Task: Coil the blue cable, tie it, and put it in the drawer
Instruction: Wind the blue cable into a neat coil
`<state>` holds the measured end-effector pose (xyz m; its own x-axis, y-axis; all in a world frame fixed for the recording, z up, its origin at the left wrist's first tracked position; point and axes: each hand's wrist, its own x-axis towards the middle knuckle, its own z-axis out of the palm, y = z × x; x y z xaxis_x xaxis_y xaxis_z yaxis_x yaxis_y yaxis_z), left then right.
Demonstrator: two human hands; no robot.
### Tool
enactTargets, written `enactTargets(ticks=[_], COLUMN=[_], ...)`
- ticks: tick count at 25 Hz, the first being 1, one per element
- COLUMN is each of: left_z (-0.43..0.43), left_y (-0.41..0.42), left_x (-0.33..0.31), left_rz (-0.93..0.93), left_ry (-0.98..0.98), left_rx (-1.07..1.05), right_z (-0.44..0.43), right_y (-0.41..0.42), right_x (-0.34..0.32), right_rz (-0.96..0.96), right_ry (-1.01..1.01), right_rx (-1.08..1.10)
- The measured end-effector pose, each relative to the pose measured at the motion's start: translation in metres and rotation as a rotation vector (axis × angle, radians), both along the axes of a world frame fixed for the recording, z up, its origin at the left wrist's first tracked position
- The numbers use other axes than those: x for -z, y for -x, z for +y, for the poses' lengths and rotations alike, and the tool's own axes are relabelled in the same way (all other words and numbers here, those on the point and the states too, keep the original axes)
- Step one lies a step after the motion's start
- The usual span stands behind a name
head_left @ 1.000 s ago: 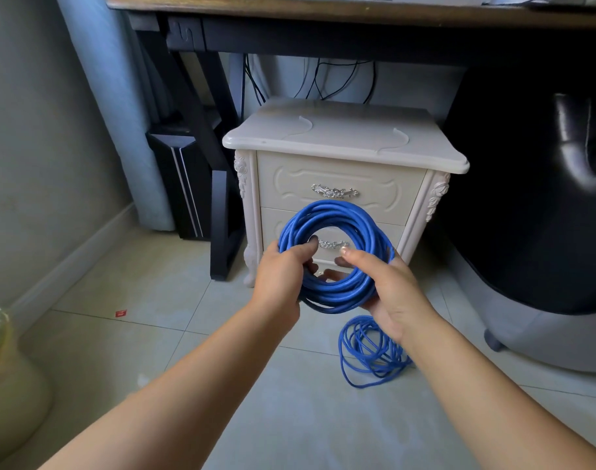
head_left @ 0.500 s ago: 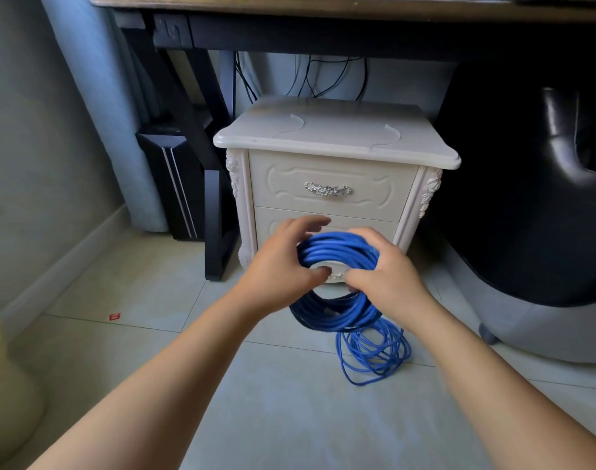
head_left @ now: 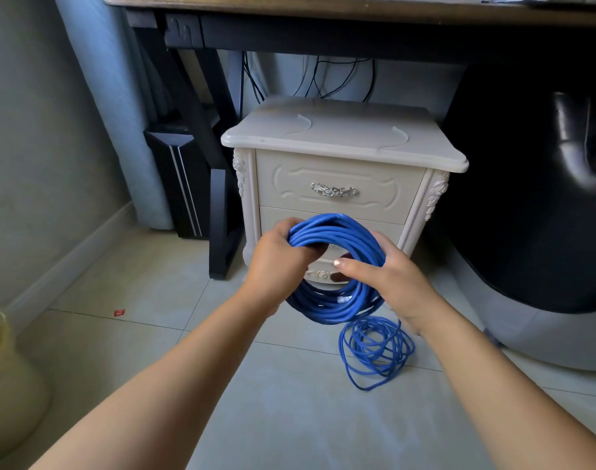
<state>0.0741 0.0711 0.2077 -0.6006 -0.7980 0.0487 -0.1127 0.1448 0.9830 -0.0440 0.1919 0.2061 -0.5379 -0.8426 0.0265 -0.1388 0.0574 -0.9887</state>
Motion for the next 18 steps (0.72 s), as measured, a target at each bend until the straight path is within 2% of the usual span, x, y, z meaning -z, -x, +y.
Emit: enactTargets(ticks=[5, 8, 11, 15, 18], left_z=[0.003, 0.008, 0.018, 0.026, 0.021], left_y=[0.003, 0.009, 0.011, 0.013, 0.010], left_x=[0.001, 0.001, 0.002, 0.006, 0.003], left_rz=[0.162, 0.292, 0.340, 0.313, 0.115], left_ry=[-0.287, -0.493, -0.558, -0.631, -0.544], left_rx=[-0.121, -0.229, -0.272, -0.094, 0.072], right_z=[-0.001, -0.002, -0.004, -0.008, -0.004], right_y=[0.000, -0.003, -0.011, -0.006, 0.004], right_x=[0.004, 0.005, 0.010, 0.017, 0.007], right_rz=[-0.185, -0.217, -0.237, -0.235, -0.246], right_ry=[-0.039, -0.011, 0.043, 0.145, 0.196], right_rx=[-0.025, -0.010, 0.058, 0.276, 0.320])
